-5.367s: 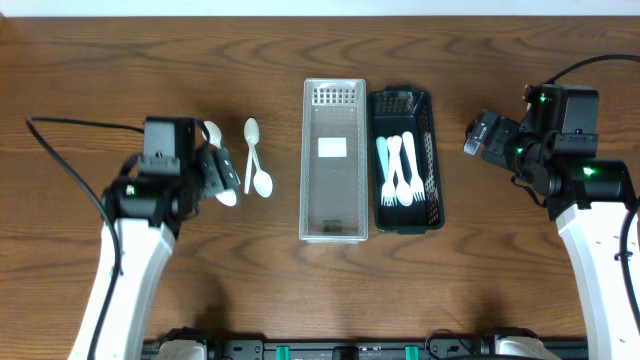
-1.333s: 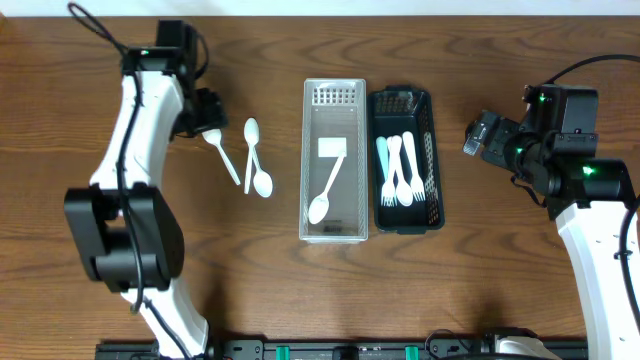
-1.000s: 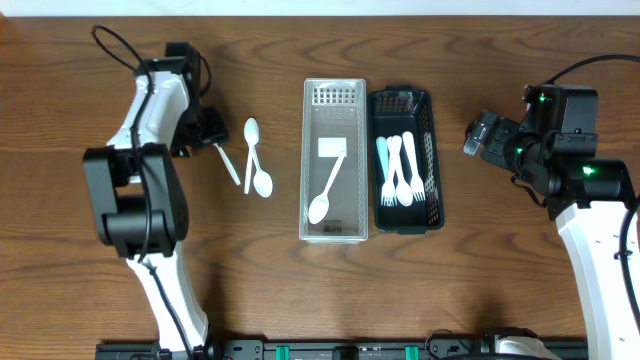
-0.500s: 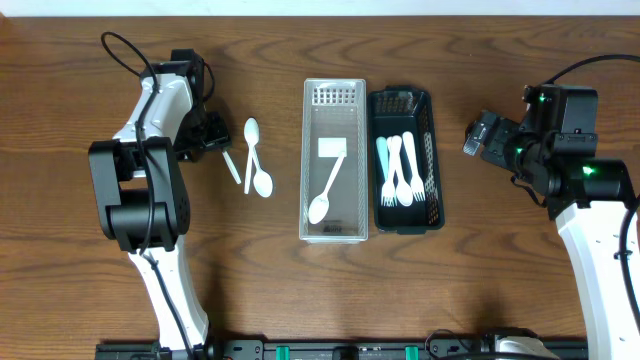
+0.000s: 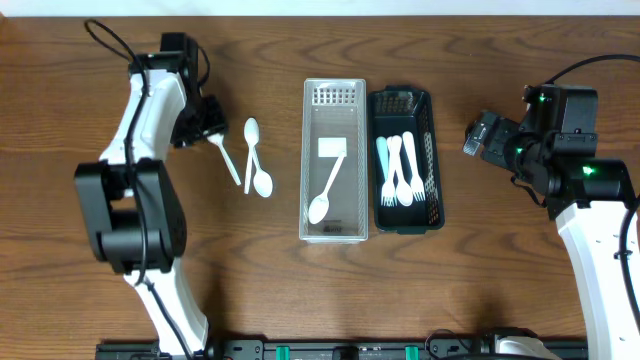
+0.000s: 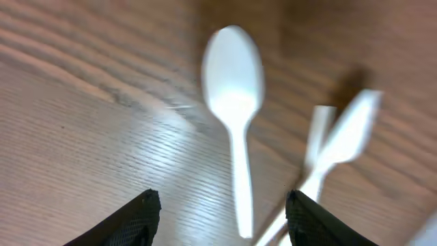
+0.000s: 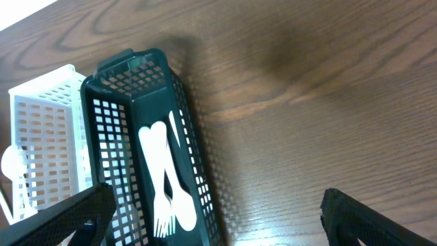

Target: Pack container

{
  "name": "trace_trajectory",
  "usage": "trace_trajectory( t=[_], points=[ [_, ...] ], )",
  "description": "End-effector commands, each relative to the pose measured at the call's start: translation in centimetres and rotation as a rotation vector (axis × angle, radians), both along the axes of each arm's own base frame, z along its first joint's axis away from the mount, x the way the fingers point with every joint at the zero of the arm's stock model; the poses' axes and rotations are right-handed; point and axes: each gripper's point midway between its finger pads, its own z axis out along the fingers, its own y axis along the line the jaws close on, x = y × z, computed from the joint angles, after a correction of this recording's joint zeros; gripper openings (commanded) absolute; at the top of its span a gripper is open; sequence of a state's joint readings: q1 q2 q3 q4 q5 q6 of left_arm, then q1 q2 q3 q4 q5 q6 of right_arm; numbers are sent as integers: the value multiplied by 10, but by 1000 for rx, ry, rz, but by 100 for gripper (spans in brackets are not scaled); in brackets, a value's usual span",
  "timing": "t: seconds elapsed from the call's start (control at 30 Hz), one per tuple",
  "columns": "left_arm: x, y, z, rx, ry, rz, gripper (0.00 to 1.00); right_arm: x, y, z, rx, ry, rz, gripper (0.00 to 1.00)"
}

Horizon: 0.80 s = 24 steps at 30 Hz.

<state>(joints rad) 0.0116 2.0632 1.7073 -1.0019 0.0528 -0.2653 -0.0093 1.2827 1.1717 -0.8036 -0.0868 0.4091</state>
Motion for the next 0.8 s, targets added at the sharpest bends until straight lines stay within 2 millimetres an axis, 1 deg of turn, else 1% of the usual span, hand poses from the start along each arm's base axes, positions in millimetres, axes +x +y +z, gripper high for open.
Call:
trace_trajectory(
  t=[0.0,0.07,0.1,0.23,0.3,0.57,0.77],
  points=[
    [2,-27,-10,-11,11,-54,62,2,-2,3,-7,-6,-2,99],
    [3,-38,-23,-6,25,-80,62,1,-2,3,-7,-6,-2,99],
    [3,-41,-28,-3,32,-85,62,2,-2,3,-7,-6,-2,99],
    [0,-36,-48,40,77,-36,62,2,-2,3,-7,-6,-2,99],
    [-1,-34,-54,41,91,-31,62,2,-2,3,-7,-6,-2,99],
    [-1,-17,-56,39,99,7,62,2,-2,3,-7,-6,-2,99],
    [1,-8,-56,38,90,25,62,2,-2,3,-7,-6,-2,99]
  ],
)
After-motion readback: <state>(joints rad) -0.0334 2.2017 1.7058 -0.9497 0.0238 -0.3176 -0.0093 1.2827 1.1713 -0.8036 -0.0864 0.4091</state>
